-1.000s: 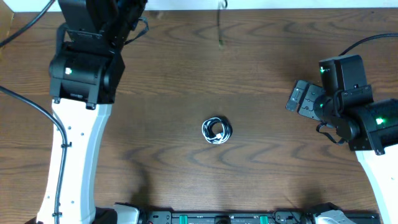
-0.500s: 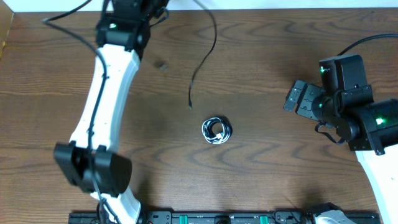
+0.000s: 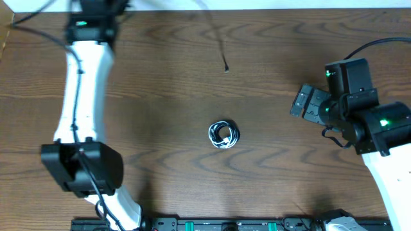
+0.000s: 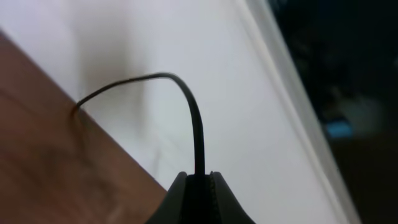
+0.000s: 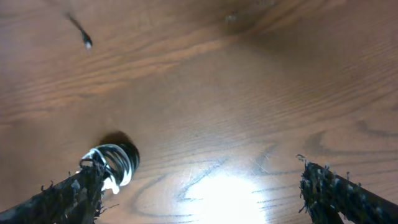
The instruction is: Untangle cables
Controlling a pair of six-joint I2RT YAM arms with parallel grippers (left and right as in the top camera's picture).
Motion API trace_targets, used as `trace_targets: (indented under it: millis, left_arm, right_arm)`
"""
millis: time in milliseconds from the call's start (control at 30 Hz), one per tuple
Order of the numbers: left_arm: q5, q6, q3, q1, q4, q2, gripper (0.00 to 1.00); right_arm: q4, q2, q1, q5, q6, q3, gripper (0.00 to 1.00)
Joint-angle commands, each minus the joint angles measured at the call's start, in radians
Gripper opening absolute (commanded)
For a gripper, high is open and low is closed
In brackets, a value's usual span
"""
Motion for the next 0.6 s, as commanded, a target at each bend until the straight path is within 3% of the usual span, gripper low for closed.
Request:
trace_targets:
  millis: [0,33,100,367,567]
  left_arm:
    - [-0.033,0.144,0.016,0.108,-0.033,0.072,0.27]
    - [-0.034,0.167,0.016,0.139,-0.044,0.096,0.42]
    - [-0.068,0.199,0.016,0.205,-0.082,0.150,0.96]
    - [-0.075,0.307,0.016,0.392,-0.298,0.224,0.97]
    - [0.075,0.348,0.016,0.428,-0.359,0.185,0.98]
  right_arm:
    - [0.036,-0.004,0.000,-0.033,-0.005,-0.047,0.99]
    - [0.048,-0.003,0.000,-0.048,-0.005,-0.058,0.99]
    - [0.075,-0.002,0.000,-0.089,-0.005,-0.084,0.99]
    - [0.100,0.000,0.000,-0.125,-0.005,-0.135,0.99]
    - [0.110,0.001,0.000,-0.166,-0.005,-0.143,0.99]
